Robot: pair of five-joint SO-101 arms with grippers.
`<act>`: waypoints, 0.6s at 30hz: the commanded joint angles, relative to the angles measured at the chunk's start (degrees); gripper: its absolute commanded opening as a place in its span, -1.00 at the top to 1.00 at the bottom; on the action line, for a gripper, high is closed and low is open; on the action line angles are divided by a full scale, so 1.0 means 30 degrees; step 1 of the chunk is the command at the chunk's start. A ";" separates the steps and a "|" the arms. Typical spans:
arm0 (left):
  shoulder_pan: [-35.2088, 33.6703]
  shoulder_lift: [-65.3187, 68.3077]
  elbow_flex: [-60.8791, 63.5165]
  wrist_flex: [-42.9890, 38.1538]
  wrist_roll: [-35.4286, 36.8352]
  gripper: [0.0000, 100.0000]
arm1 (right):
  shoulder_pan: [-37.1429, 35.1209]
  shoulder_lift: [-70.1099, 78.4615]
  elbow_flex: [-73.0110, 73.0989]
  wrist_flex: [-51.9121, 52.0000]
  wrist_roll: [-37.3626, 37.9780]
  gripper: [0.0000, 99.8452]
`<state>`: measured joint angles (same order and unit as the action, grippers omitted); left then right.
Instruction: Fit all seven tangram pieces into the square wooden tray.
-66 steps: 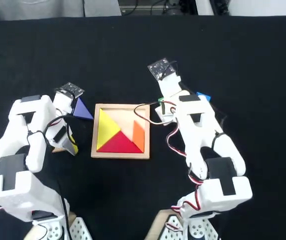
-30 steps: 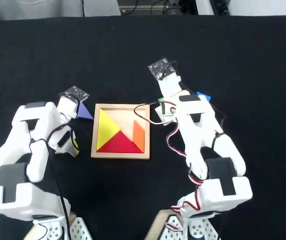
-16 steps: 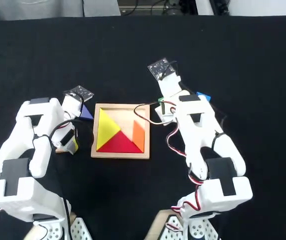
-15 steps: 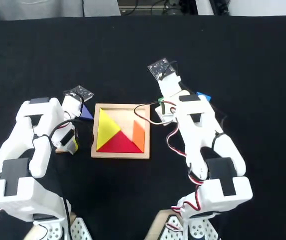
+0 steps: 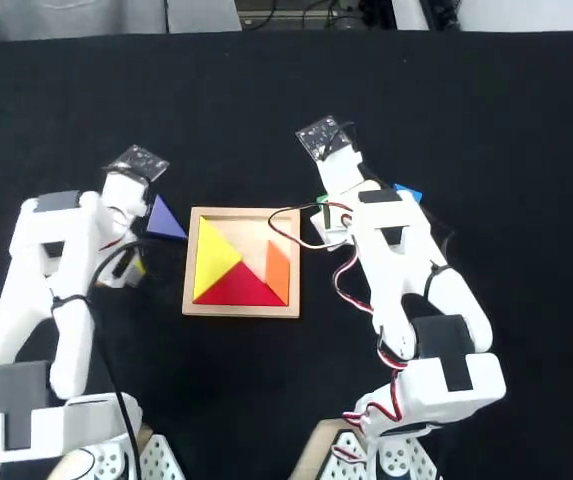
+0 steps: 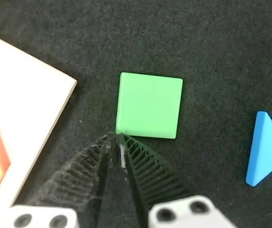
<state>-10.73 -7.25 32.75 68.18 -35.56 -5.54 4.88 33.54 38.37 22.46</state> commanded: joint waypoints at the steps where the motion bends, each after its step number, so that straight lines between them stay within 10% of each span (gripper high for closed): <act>1: 0.2125 -0.0791 -0.2740 0.2462 0.2755 0.82 | 0.0205 -0.0103 -0.0103 -0.0352 0.0176 0.98; 11: 0.8542 -0.0586 -0.8425 0.5949 1.2337 0.81 | 0.1700 -0.0278 -0.0542 -0.0352 -0.0059 0.98; 18: 0.9949 -0.0586 -0.7136 0.3663 1.3333 0.81 | 0.2432 -0.0278 -0.0689 -0.0762 -0.1612 0.98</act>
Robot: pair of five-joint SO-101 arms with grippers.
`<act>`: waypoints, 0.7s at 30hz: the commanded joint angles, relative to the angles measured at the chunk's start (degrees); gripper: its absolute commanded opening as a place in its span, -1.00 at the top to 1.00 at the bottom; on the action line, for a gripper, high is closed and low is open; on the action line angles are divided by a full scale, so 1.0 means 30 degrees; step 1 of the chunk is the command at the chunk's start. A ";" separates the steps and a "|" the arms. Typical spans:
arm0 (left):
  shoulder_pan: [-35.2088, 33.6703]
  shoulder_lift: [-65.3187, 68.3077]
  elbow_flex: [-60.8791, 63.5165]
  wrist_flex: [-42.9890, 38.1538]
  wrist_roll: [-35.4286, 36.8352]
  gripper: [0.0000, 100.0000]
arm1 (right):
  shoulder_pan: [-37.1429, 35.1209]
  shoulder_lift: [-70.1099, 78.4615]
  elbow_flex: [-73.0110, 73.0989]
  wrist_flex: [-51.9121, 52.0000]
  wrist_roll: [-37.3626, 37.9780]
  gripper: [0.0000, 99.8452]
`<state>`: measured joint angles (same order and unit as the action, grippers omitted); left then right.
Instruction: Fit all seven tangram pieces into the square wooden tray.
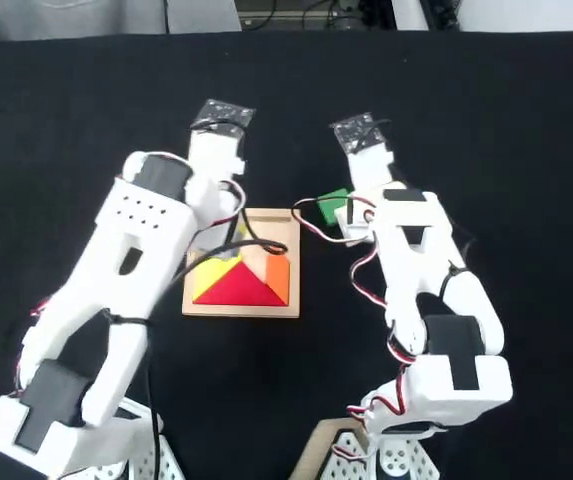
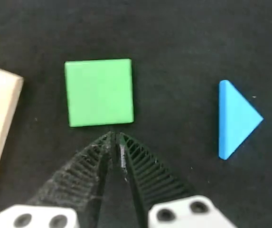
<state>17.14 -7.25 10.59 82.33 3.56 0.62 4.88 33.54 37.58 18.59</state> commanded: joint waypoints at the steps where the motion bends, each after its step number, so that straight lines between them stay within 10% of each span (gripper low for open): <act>1: 0.0864 -0.0586 0.0806 -0.1524 0.0293 0.81 | 0.0381 -0.0278 -0.0689 -0.0498 -0.0322 0.98; 21: -0.0249 -0.0762 0.3033 -0.2784 -0.0498 0.51 | 0.0264 -0.0278 -0.0689 -0.0498 -0.0322 0.98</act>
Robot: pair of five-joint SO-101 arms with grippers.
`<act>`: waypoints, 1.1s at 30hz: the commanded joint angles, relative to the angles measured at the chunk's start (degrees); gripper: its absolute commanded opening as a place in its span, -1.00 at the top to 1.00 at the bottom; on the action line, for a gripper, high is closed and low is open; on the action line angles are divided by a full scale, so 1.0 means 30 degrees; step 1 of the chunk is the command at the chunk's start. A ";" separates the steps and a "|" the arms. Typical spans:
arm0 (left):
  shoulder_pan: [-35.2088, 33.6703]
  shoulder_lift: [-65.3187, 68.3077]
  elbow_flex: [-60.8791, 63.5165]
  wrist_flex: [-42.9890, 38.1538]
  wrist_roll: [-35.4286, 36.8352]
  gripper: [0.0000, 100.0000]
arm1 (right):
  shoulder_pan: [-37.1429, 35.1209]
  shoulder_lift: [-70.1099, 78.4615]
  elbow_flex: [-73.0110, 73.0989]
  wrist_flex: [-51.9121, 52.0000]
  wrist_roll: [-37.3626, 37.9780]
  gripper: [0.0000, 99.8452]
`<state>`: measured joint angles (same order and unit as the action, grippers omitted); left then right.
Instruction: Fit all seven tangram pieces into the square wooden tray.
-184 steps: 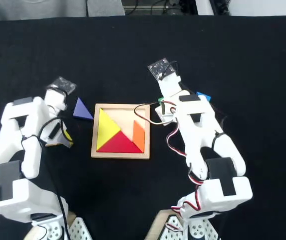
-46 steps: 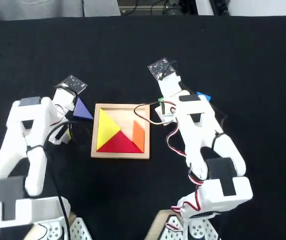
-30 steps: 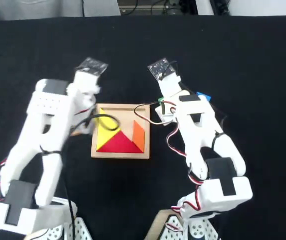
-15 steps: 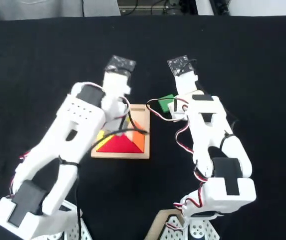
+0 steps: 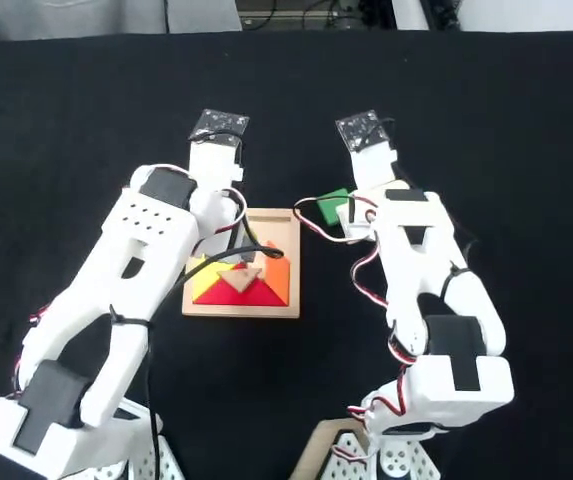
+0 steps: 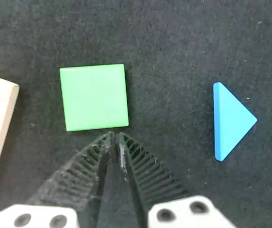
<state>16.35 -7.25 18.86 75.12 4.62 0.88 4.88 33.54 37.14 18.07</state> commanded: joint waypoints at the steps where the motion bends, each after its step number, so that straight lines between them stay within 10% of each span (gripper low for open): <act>1: 0.0278 -0.0762 0.0718 -0.0469 -0.1084 0.51 | 0.0176 -0.0278 -0.0689 -0.0352 -0.0147 0.98; 8: 0.2623 -0.0674 0.5026 -0.4484 -0.7414 0.51 | 0.0147 -0.0278 -0.0689 -0.0352 -0.0147 0.98; 33: -0.2886 0.1231 0.5817 -0.7092 -0.7062 0.51 | 0.0147 -0.0220 -0.0718 -0.0440 -0.0117 0.98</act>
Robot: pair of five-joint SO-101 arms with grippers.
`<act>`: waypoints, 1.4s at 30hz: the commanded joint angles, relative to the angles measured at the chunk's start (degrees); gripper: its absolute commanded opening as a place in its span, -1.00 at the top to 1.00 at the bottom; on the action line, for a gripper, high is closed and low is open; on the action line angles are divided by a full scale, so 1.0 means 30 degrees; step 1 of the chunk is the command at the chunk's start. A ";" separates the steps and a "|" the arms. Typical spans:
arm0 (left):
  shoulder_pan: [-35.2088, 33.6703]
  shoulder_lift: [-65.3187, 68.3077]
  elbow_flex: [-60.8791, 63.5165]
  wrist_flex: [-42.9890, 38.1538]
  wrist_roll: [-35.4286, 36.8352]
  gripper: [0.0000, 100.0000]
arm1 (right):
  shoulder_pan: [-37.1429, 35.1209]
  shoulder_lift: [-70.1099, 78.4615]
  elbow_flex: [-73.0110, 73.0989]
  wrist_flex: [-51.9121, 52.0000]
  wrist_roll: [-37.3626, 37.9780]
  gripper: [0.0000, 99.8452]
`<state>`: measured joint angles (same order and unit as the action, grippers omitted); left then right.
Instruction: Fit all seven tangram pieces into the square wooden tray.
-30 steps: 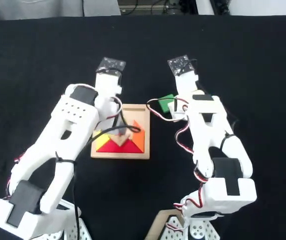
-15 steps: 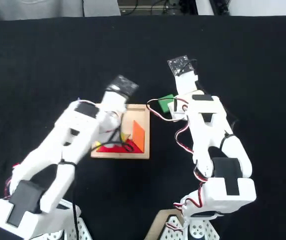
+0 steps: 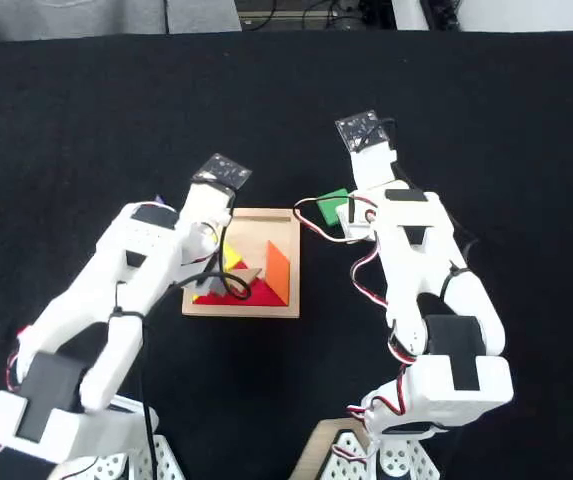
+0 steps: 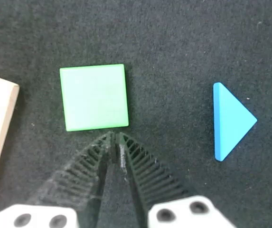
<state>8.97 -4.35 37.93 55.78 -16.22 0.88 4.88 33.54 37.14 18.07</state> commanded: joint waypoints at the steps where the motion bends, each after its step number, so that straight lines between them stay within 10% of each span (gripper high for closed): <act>1: -0.0542 0.0498 -0.0718 -0.0821 -0.0117 0.51 | 0.0147 -0.0220 -0.0718 -0.0440 -0.0117 0.98; 33: 0.3238 0.2813 -0.5729 -0.1407 0.1407 0.51 | 0.0117 -0.0161 -0.0718 -0.0440 -0.0117 0.98; 42: 0.3824 0.1641 -0.6374 0.4278 0.1348 0.51 | 0.0117 -0.0132 -0.0718 -0.0440 -0.0117 0.98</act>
<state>18.37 2.95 20.00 66.15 -12.35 0.88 4.88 33.54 36.97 18.07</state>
